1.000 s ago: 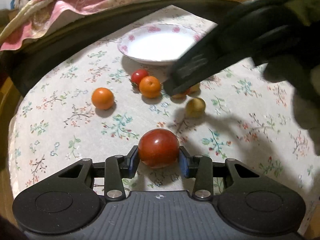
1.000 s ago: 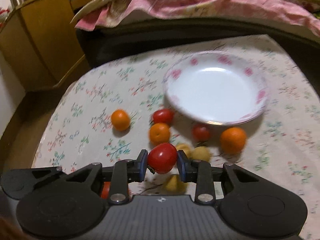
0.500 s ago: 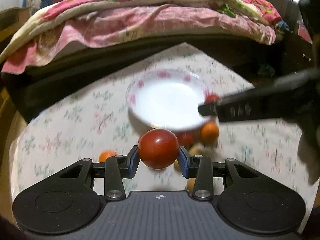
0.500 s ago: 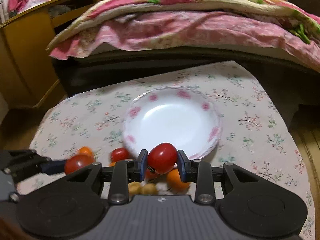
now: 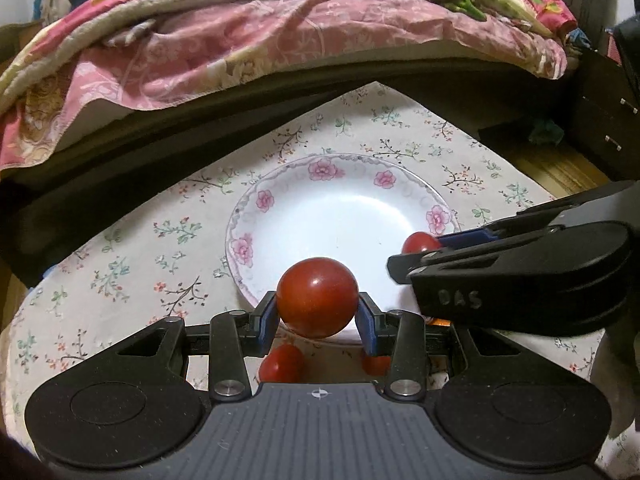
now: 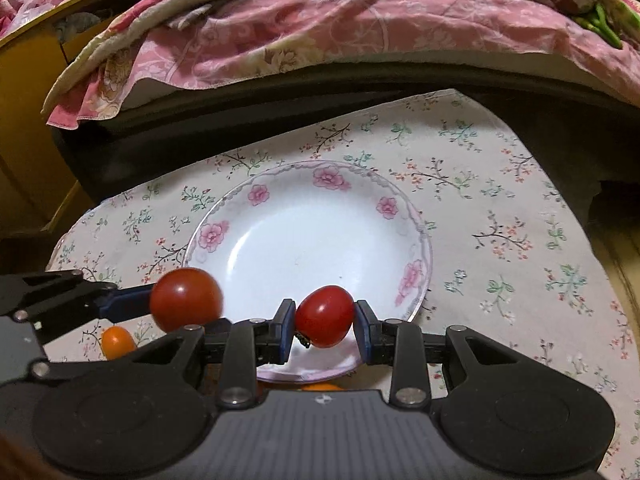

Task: Organize fruits
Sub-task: 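Carry both tomatoes over the white plate and open the left tool to drop its tomato, then open the right tool to drop the cherry tomato into the plate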

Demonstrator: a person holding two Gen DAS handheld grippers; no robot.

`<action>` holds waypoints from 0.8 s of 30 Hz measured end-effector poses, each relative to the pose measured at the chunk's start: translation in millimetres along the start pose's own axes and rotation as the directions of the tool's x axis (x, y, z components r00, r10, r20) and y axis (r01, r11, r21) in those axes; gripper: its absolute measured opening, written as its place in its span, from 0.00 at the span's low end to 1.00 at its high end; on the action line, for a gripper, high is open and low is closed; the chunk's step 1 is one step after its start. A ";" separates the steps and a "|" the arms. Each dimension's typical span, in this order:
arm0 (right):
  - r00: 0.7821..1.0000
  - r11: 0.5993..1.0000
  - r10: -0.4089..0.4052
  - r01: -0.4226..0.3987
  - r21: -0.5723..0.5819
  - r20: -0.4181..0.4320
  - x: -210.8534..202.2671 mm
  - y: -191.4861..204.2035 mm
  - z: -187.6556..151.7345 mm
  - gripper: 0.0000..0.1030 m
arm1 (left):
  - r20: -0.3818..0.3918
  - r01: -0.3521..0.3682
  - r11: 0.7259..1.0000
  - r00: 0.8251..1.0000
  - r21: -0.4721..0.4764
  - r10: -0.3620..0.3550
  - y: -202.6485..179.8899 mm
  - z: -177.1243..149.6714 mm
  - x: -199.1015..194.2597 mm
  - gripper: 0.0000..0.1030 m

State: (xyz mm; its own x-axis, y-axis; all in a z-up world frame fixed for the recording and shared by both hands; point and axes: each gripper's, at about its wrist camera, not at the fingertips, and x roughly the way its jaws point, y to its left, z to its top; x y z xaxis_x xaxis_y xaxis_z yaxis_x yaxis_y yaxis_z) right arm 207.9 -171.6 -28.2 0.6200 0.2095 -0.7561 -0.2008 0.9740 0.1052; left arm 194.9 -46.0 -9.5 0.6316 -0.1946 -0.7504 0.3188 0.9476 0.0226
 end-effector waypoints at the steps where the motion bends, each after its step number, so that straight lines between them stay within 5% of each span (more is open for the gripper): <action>1: 1.000 1.000 -0.007 0.007 -0.006 0.000 1.4 0.6 -0.5 0.34 | -0.001 -0.004 1.000 1.000 0.005 0.004 -0.6 0.8 1.5 0.48; 18: 1.000 0.999 -0.009 0.010 0.040 -0.023 12.1 -12.5 -0.6 0.34 | -0.028 -0.011 1.000 1.000 0.000 0.011 0.8 0.9 10.2 0.49; 24: 1.000 0.999 0.005 -0.004 0.047 -0.018 10.5 -11.1 -0.4 0.36 | -0.006 -0.009 1.000 1.000 -0.011 0.009 1.6 4.1 5.7 0.58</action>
State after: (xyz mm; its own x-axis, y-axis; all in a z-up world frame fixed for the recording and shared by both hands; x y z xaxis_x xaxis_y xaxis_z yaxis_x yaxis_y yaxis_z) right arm 216.3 -180.3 -37.5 0.6055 0.2127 -0.7669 -0.1672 0.9761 0.1387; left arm 201.9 -46.7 -11.0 0.6302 -0.1850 -0.7541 0.3057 0.9519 0.0219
